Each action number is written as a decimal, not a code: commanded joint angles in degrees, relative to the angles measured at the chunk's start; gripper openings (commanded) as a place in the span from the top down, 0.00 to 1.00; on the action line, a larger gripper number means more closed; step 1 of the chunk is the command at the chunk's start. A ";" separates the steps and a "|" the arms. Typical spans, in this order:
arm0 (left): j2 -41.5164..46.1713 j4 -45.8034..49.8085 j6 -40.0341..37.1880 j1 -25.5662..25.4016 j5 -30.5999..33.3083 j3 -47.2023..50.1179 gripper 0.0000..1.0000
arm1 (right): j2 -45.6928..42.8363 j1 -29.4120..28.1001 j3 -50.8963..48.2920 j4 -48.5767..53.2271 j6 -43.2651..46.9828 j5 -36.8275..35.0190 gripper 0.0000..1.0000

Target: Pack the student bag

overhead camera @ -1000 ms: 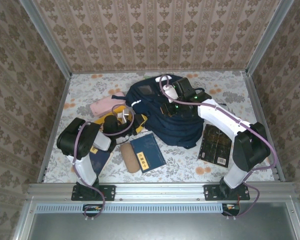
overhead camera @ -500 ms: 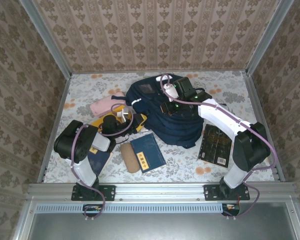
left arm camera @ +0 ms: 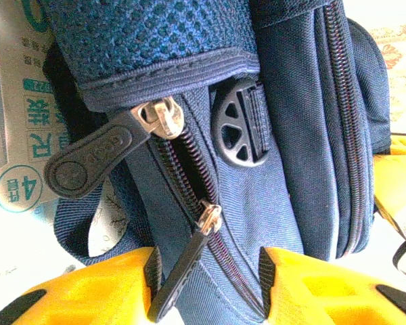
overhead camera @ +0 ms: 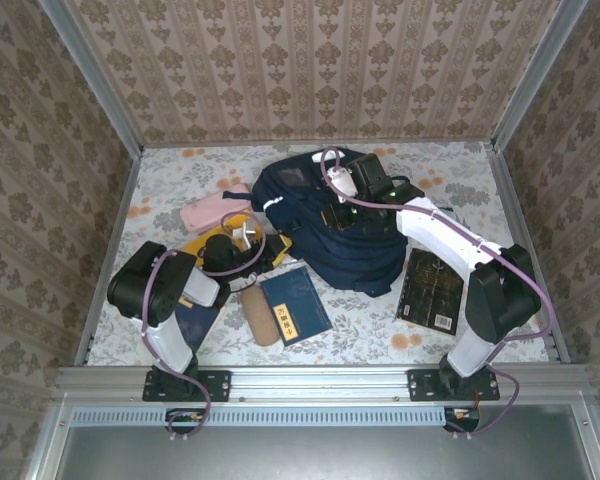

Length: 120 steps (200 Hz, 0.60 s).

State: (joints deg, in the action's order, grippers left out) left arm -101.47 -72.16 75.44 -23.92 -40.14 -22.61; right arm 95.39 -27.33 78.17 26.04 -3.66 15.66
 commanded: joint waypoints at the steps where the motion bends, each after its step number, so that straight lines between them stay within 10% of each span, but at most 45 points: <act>1: 1.21 -1.85 -0.29 0.51 -0.10 0.05 0.61 | -0.91 0.79 2.07 -3.87 -0.65 -0.46 1.00; 83: 2.74 -0.77 -2.81 1.06 -3.93 -2.24 0.98 | -0.89 0.79 2.23 -3.15 0.00 -0.53 1.00; 120: 9.34 15.46 -11.60 1.10 -5.50 -4.25 1.00 | -1.02 0.79 2.47 -1.84 1.70 -1.77 1.00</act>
State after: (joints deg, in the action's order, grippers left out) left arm -98.54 -67.61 72.16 -22.85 -42.68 -24.10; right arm 95.39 -27.14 78.19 25.96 -3.14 15.38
